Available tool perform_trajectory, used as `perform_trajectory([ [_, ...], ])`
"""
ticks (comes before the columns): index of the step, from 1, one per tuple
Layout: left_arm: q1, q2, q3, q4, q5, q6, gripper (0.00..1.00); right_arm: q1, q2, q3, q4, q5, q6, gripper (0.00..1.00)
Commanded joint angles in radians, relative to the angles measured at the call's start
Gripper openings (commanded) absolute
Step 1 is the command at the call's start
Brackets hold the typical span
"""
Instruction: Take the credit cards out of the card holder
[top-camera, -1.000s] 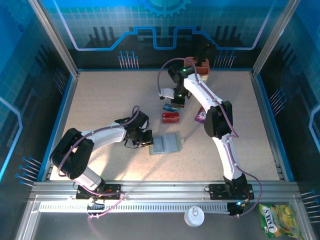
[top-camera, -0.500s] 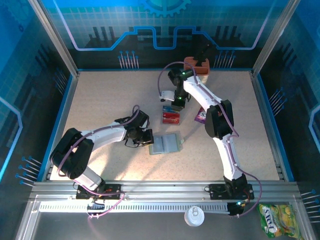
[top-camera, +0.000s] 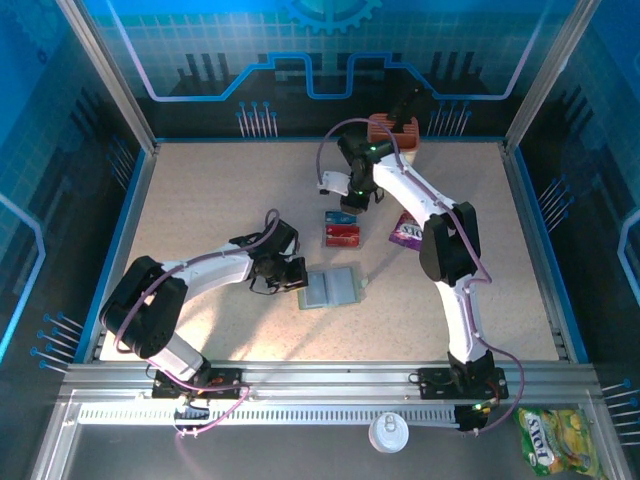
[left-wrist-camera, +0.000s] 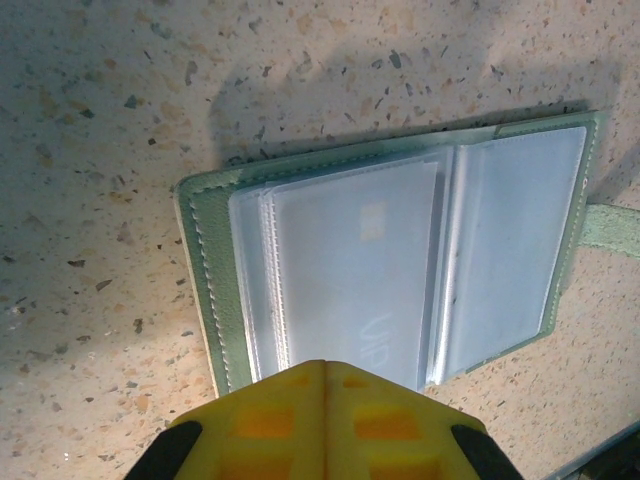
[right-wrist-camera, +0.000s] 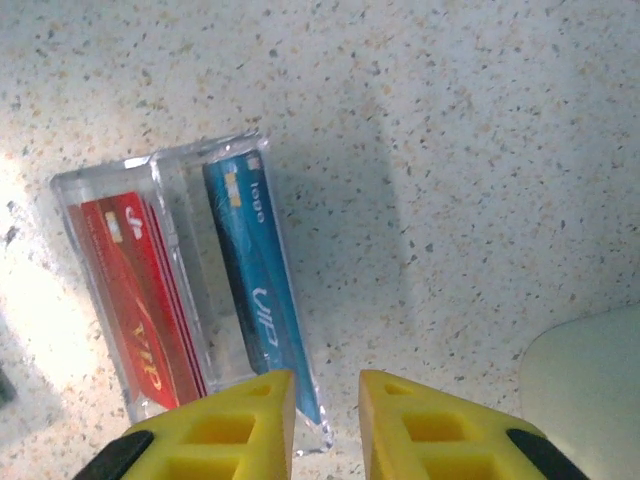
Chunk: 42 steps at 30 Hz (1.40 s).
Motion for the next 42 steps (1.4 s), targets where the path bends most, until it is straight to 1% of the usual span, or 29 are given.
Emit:
perform_trajectory([
  [1, 0.008, 0.013, 0.022, -0.013, 0.004, 0.01, 0.06, 0.021, -0.009, -0.01, 0.077, 0.02, 0.05, 0.24],
  [5, 0.006, 0.014, 0.013, -0.003, 0.009, 0.003, 0.06, 0.045, 0.021, -0.01, 0.14, 0.05, 0.059, 0.25],
  [12, 0.006, -0.002, -0.01, 0.004, 0.004, 0.0, 0.06, 0.066, 0.068, -0.007, 0.15, 0.066, 0.066, 0.26],
  [22, 0.007, -0.004, -0.023, 0.018, 0.008, -0.003, 0.06, 0.076, 0.058, -0.032, 0.146, 0.066, 0.062, 0.27],
  [29, 0.007, -0.008, -0.033, 0.029, 0.008, -0.005, 0.06, 0.081, 0.012, -0.035, 0.162, 0.07, 0.095, 0.28],
  [35, 0.007, -0.016, -0.04, 0.039, -0.003, -0.006, 0.06, 0.095, -0.07, -0.097, 0.185, 0.066, 0.186, 0.28],
  [39, 0.006, -0.018, -0.05, 0.047, -0.008, -0.006, 0.06, 0.118, -0.152, -0.204, 0.229, 0.033, 0.299, 0.28],
  [42, 0.007, -0.018, -0.061, 0.06, -0.006, -0.01, 0.06, 0.142, -0.226, -0.308, 0.289, -0.005, 0.416, 0.29],
])
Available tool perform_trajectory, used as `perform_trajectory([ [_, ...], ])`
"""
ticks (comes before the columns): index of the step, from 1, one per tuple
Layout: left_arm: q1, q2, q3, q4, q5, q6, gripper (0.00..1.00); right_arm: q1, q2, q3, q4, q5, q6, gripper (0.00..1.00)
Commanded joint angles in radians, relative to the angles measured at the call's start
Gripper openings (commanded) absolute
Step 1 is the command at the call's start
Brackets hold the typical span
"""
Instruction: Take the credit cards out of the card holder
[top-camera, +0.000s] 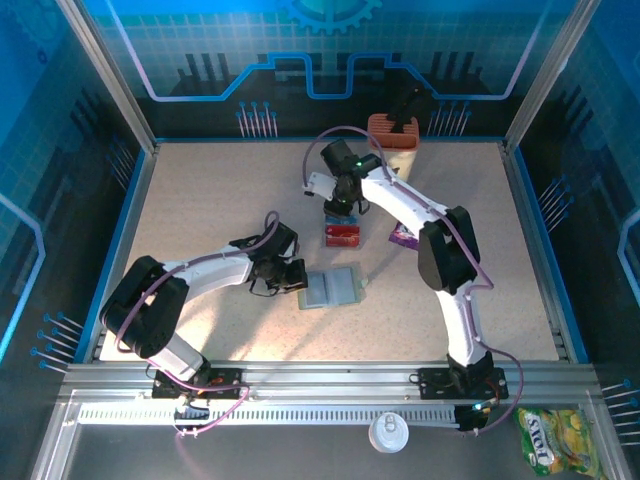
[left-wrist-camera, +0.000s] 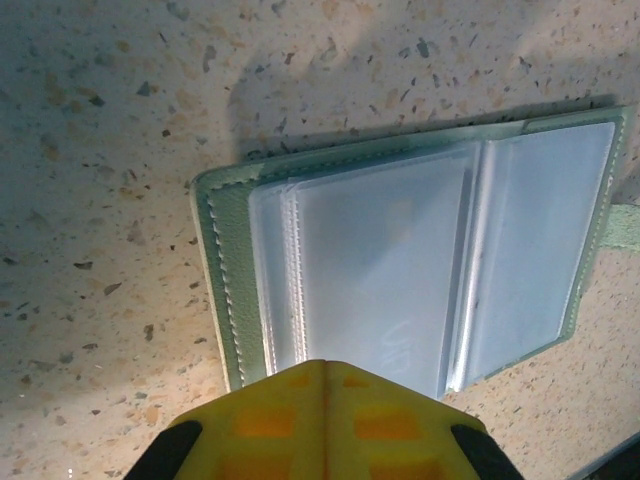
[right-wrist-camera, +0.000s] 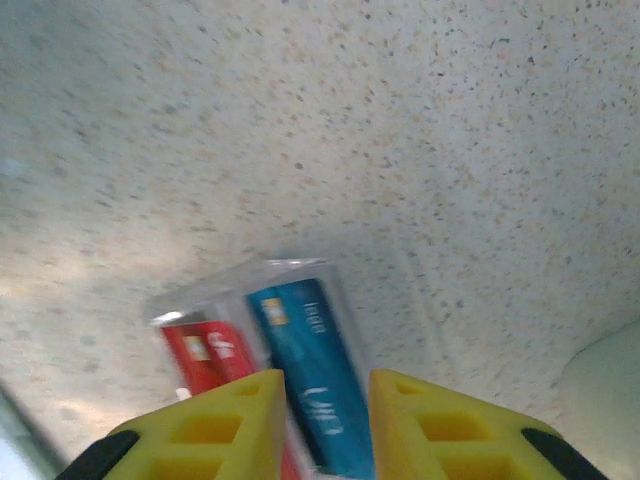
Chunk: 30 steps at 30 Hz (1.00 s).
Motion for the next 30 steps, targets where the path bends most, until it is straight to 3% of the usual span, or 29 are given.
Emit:
perform_trajectory([
  [1, 0.007, -0.02, -0.023, 0.016, -0.006, -0.007, 0.06, 0.039, -0.1, -0.107, 0.092, -0.059, 0.184, 0.29],
  [8, 0.006, -0.038, -0.074, 0.055, -0.006, -0.026, 0.06, 0.097, -0.239, -0.336, 0.224, -0.134, 0.484, 0.28],
  [17, 0.004, -0.04, -0.092, 0.073, -0.015, -0.035, 0.04, 0.127, -0.38, -0.642, 0.458, -0.339, 0.807, 0.25],
  [20, 0.005, -0.022, -0.086, 0.075, -0.018, -0.036, 0.04, 0.127, -0.393, -0.69, 0.491, -0.409, 0.886, 0.24],
  [26, 0.004, -0.018, -0.092, 0.085, -0.03, -0.041, 0.03, 0.128, -0.379, -0.74, 0.467, -0.457, 1.05, 0.16],
  [30, 0.004, -0.016, -0.094, 0.084, -0.036, -0.041, 0.03, 0.137, -0.365, -0.78, 0.497, -0.48, 1.127, 0.15],
])
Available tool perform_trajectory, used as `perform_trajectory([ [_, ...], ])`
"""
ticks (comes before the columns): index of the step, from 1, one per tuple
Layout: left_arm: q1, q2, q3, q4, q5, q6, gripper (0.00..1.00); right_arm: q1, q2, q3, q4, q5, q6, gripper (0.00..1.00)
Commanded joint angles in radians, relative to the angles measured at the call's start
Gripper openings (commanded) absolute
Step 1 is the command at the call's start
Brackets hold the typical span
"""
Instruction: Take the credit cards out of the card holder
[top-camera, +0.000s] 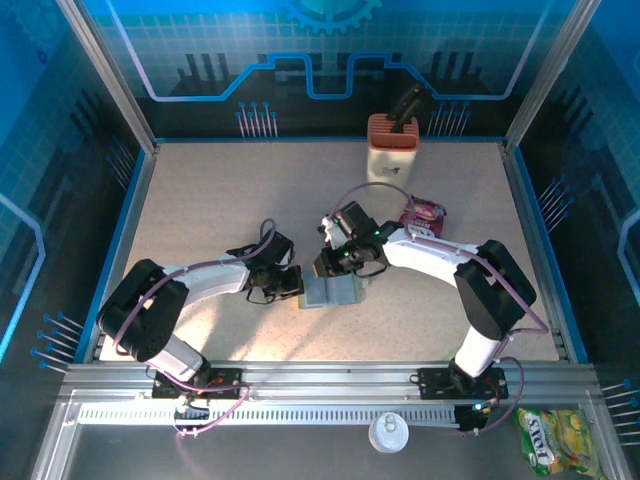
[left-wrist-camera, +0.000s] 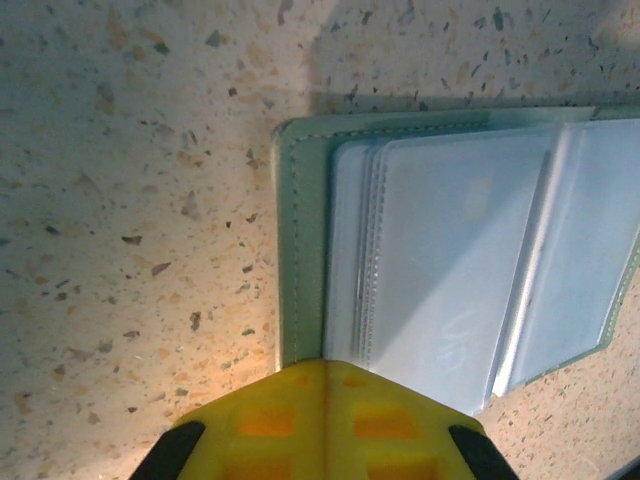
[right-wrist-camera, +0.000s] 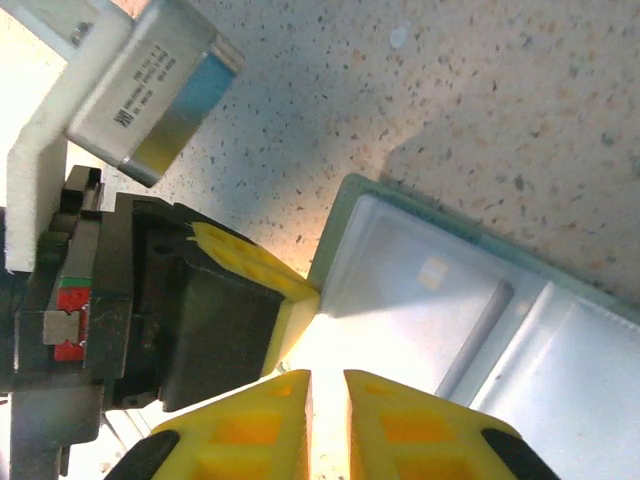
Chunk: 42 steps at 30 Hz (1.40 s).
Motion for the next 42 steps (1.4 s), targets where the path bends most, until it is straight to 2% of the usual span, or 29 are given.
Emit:
perform_trajectory([
  [1, 0.005, 0.008, -0.01, 0.009, -0.019, -0.008, 0.03, 0.017, 0.011, -0.031, 0.02, -0.056, 0.133, 0.15],
  [3, 0.004, 0.013, -0.012, 0.015, -0.019, -0.009, 0.03, 0.015, 0.036, -0.019, -0.005, -0.081, 0.164, 0.16],
  [8, 0.003, 0.018, -0.015, 0.029, -0.019, -0.012, 0.03, 0.021, 0.075, -0.042, 0.035, -0.086, 0.182, 0.26],
  [14, 0.004, 0.023, -0.018, 0.036, -0.015, -0.014, 0.03, 0.021, 0.094, -0.053, 0.053, -0.072, 0.194, 0.3],
  [33, 0.004, 0.016, -0.027, 0.04, -0.011, -0.018, 0.03, 0.023, 0.144, -0.061, 0.067, -0.088, 0.212, 0.31],
  [37, 0.004, 0.017, -0.029, 0.038, -0.01, -0.02, 0.03, 0.024, 0.148, -0.064, 0.092, -0.121, 0.21, 0.31],
  [42, 0.004, 0.018, -0.029, 0.037, -0.008, -0.019, 0.03, 0.027, 0.153, -0.059, 0.066, -0.099, 0.206, 0.28],
])
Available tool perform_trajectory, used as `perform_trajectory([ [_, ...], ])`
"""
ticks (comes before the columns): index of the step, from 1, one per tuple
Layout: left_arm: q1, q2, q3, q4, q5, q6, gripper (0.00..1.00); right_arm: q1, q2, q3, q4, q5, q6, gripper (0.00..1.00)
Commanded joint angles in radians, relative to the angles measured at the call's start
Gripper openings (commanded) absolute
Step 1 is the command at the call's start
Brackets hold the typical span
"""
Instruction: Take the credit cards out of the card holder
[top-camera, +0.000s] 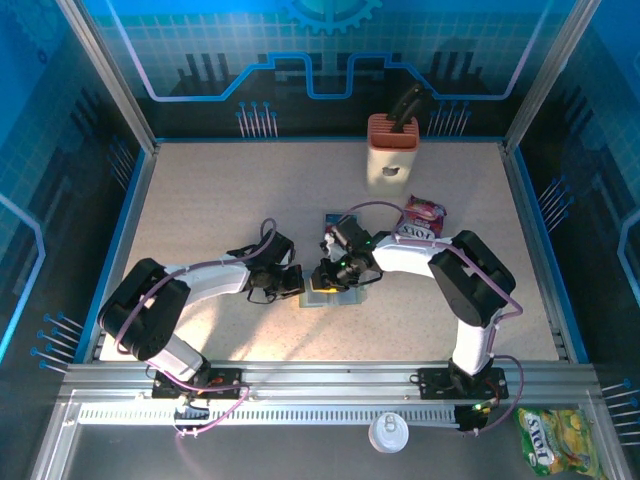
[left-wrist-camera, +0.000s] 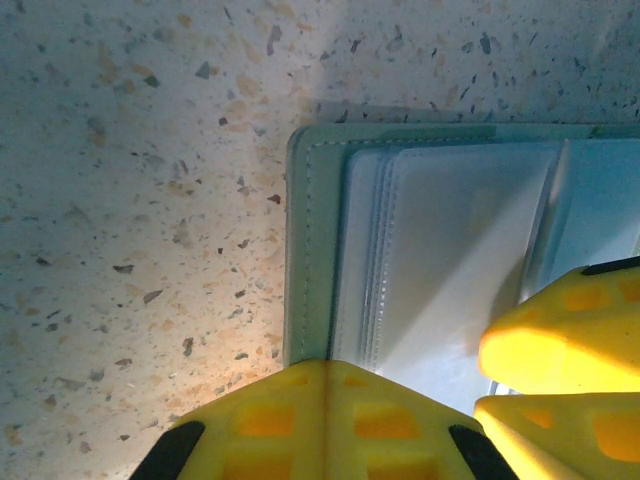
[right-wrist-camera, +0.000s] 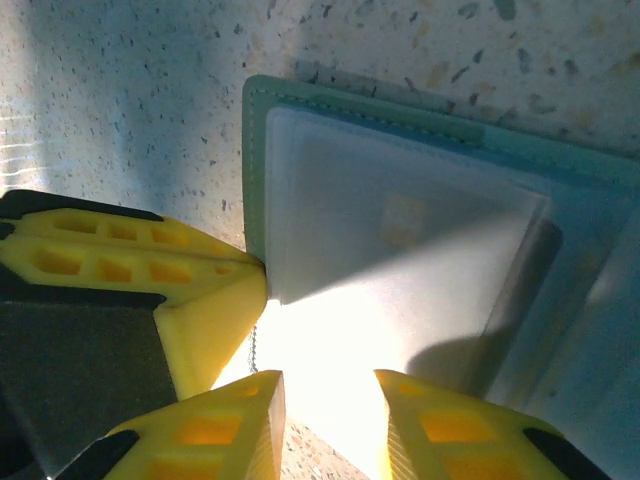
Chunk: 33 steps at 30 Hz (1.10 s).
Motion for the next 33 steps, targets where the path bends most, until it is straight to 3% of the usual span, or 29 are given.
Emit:
perform_trajectory([
  [1, 0.004, 0.011, -0.021, -0.002, -0.004, -0.019, 0.03, 0.016, 0.023, -0.01, -0.023, 0.002, 0.004, 0.28],
  [11, 0.004, 0.014, -0.019, -0.012, -0.006, -0.016, 0.03, 0.007, -0.01, -0.03, -0.079, 0.075, -0.003, 0.28],
  [20, 0.005, 0.01, -0.016, -0.024, -0.009, -0.01, 0.03, -0.029, -0.024, -0.094, 0.01, 0.013, 0.016, 0.24],
  [26, 0.005, 0.011, -0.011, -0.023, -0.006, -0.007, 0.03, -0.064, -0.03, -0.185, 0.185, -0.087, 0.07, 0.23],
  [33, 0.005, -0.019, 0.032, -0.065, 0.007, 0.004, 0.04, -0.081, -0.022, -0.222, 0.227, -0.097, 0.089, 0.21],
])
